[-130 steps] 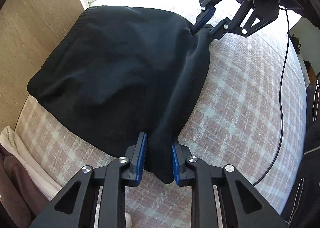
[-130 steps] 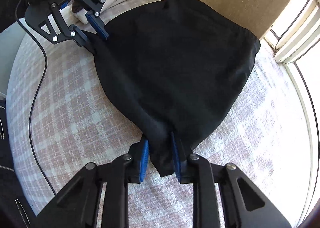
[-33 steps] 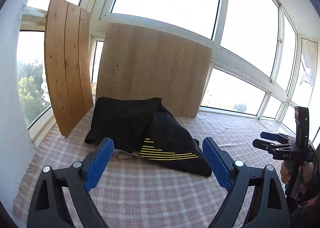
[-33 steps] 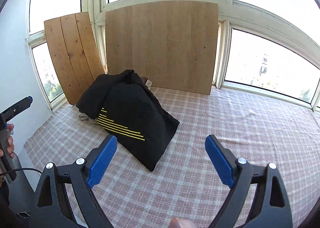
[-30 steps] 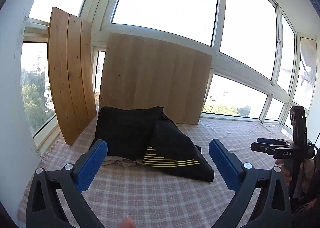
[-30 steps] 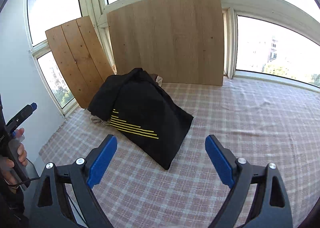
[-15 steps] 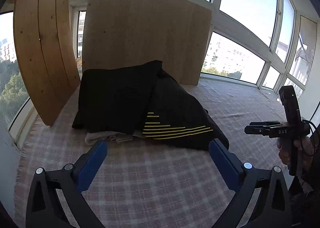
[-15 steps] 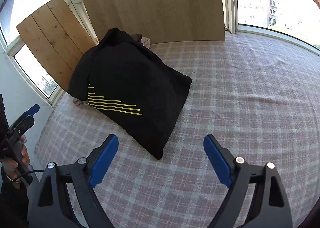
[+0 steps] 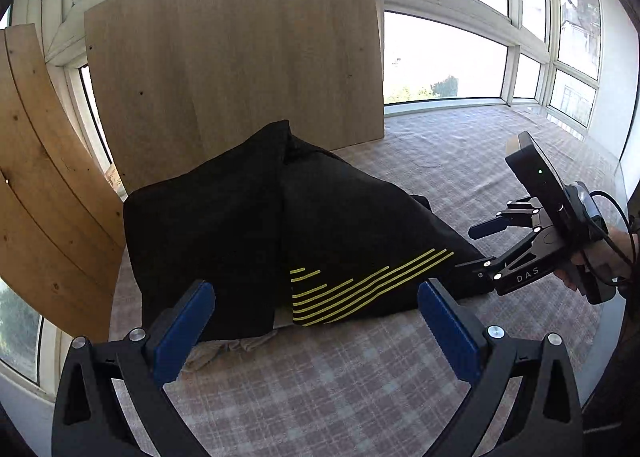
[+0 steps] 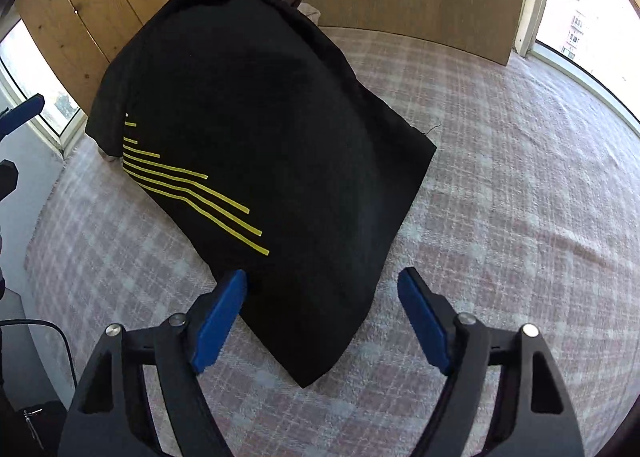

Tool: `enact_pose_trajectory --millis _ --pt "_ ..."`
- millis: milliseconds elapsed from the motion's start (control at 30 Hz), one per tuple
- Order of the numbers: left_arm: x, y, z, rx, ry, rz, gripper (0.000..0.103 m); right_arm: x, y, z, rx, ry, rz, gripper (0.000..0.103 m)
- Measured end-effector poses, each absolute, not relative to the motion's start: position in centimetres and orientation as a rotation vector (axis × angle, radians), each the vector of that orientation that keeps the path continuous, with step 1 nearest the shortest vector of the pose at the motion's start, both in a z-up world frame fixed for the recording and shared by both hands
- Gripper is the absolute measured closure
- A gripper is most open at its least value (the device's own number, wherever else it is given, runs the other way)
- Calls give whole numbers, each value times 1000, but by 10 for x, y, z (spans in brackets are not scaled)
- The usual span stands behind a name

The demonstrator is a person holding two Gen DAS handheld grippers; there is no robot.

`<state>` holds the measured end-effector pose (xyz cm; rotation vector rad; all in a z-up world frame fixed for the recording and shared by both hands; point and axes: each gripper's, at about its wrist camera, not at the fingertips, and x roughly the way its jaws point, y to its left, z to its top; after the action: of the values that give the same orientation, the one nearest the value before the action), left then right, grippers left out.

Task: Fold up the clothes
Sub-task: 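Grasp the black shorts with yellow stripes with the right tool and lift, then carry the shorts with the right tool and drop them on the open cloth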

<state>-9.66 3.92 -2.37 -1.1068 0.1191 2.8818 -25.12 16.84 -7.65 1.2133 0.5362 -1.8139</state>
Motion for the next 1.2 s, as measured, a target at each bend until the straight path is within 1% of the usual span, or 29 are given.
enact_pose_trajectory --millis 33,67,133,300,400,467,600,633,700,833,900,1033,1133,1167,1200 --pt "-99 37 -25 -1118 122 2878 1 -251 164 -80 1226 559 -1798 75" --pt "-102 35 -26 -1128 119 2874 1 -251 159 -84 1238 583 -1783 83" --pt "-105 30 -29 -1147 113 2874 1 -251 154 -85 1242 600 -1762 90" --pt "-107 16 -33 -1181 93 2872 1 -253 167 -59 1226 505 -1729 91" --pt "-105 8 -33 -1195 89 2891 1 -257 182 -25 1192 369 -1710 91" --pt "-103 4 -33 -1199 72 2901 1 -261 192 1 1161 241 -1683 91" --pt "-98 1 -31 -1208 33 2928 1 -278 207 61 1095 -152 -1552 91" --pt "-97 1 -30 -1212 24 2935 1 -281 210 76 1064 -221 -1525 91" --pt "-92 4 -27 -1214 30 2948 1 -279 208 112 986 -280 -1515 91" --pt "-81 22 -13 -1184 57 2972 1 -287 241 173 845 -329 -1570 91" --pt "-75 32 -4 -1160 52 2982 1 -295 273 199 786 -359 -1613 91" --pt "-72 58 15 -1117 25 2979 1 -305 351 240 681 -289 -1812 91" --pt "-88 86 24 -1102 31 2947 1 -347 407 234 750 -185 -2116 91" --pt "-89 97 25 -1096 38 2932 1 -369 425 227 788 -137 -2243 91" --pt "-92 109 25 -1091 43 2912 1 -390 439 216 835 -49 -2375 89"
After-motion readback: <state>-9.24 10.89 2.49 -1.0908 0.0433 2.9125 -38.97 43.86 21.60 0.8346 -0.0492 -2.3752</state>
